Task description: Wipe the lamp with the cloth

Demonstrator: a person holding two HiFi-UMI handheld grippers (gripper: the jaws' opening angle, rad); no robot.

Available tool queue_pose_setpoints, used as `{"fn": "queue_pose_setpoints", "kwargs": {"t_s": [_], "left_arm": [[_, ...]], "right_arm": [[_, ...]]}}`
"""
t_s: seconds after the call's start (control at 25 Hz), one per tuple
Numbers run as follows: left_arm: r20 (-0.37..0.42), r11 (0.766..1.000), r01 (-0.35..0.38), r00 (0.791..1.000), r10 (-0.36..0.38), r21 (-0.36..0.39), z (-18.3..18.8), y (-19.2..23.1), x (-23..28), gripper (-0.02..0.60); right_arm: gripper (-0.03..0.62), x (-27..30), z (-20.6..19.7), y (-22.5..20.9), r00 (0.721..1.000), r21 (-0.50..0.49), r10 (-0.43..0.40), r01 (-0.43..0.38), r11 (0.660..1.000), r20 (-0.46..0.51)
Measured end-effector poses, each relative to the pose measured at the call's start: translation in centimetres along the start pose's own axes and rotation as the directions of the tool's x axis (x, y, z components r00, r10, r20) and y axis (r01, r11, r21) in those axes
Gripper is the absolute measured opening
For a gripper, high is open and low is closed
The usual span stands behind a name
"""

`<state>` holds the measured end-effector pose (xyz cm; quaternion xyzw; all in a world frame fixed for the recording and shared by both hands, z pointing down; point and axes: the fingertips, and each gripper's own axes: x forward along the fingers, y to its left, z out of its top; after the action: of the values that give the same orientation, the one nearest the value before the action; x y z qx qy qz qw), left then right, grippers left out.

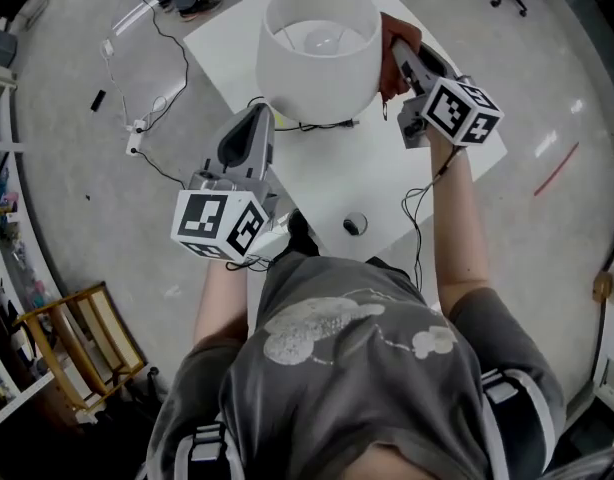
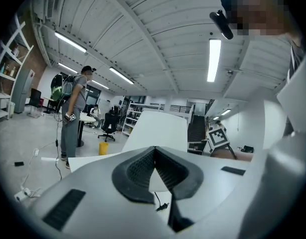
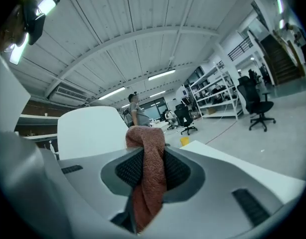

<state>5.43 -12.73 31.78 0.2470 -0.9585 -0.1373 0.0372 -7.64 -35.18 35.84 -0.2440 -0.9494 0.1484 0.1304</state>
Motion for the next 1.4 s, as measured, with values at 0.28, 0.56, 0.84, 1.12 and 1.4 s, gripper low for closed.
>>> {"fn": "queue_pose_setpoints", "kwargs": {"t_s": [0.28, 0.56, 0.84, 1.12, 1.4], "left_arm": [[-0.029, 0.997, -0.074, 0.997, 0.074, 0.005, -2.3, -3.5, -1.1, 0.008], [-0.016, 0.991, -0.133, 0.991, 0.133, 0.020, -3.9, -7.3, -2.7, 0.008], [0.009, 0.983, -0.184, 0.983, 0.184, 0.022, -4.9, -9.4, -4.9, 0.008], [-0.002, 0.987, -0.162, 0.987, 0.162, 0.014, -5.9, -9.2, -4.0, 0.008], [-0.010, 0.994, -0.107, 0.994, 0.107, -0.002, -4.6, -8.2, -3.8, 0.008]], "right_arm": [[0.091, -2.7, -5.6, -2.1, 0.991, 0.030, 0.050, -0.047, 0.998, -0.125], [0.091, -6.7, -7.8, -2.1, 0.976, 0.035, 0.146, -0.142, 0.989, -0.159], [0.091, -10.1, -7.3, 1.6, 0.950, -0.022, 0.275, -0.281, 0.960, -0.147], [0.091, -11.2, -6.5, 3.1, 0.943, -0.050, 0.309, -0.317, 0.947, -0.123], [0.089, -11.6, -5.6, 3.0, 0.966, -0.037, 0.231, -0.236, 0.971, -0.117]]}}
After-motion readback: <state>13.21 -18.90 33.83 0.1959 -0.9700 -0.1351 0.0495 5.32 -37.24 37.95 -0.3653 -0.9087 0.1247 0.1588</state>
